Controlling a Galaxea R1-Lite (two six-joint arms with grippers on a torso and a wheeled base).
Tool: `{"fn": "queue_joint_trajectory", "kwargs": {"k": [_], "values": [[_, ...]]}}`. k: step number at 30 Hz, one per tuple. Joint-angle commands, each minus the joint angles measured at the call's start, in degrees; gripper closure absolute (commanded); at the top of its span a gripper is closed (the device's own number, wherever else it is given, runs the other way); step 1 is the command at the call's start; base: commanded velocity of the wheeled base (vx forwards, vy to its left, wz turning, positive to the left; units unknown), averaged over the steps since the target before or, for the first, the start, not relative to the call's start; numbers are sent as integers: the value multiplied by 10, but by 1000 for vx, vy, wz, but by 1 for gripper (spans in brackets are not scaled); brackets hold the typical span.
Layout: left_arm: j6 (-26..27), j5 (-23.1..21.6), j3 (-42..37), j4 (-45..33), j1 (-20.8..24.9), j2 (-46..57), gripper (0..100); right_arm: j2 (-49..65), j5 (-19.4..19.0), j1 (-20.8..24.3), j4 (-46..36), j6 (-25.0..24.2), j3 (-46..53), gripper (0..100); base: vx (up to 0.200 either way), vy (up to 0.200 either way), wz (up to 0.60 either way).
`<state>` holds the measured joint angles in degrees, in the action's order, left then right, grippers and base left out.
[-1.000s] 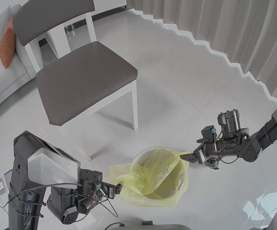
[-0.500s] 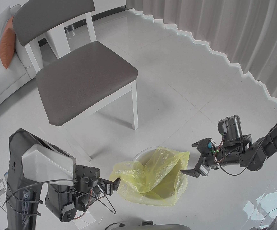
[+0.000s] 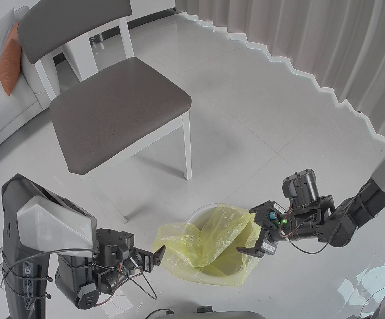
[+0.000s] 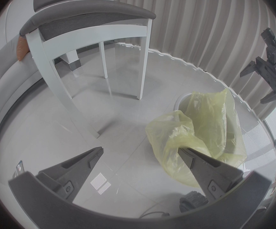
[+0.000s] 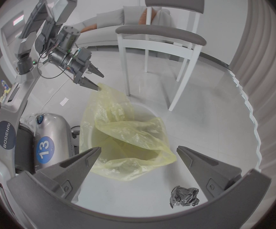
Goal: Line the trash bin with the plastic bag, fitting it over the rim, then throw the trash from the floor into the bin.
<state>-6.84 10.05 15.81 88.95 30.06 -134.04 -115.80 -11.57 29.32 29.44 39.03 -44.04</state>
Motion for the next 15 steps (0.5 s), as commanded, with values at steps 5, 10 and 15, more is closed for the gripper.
{"fn": "queue_joint_trajectory", "kwargs": {"k": [5, 10, 15], "values": [[-4, 4, 12, 10, 10, 25, 0, -86, 3, -13, 0, 6, -36, 0, 0, 0, 0], [-5, 12, 0, 10, 9, 32, 0, -122, 3, -22, -1, 11, -56, 0, 0, 0, 0], [-5, 13, 0, 10, 8, 45, 0, -145, 4, -25, -3, 13, -85, 0, 0, 0, 0]]}}
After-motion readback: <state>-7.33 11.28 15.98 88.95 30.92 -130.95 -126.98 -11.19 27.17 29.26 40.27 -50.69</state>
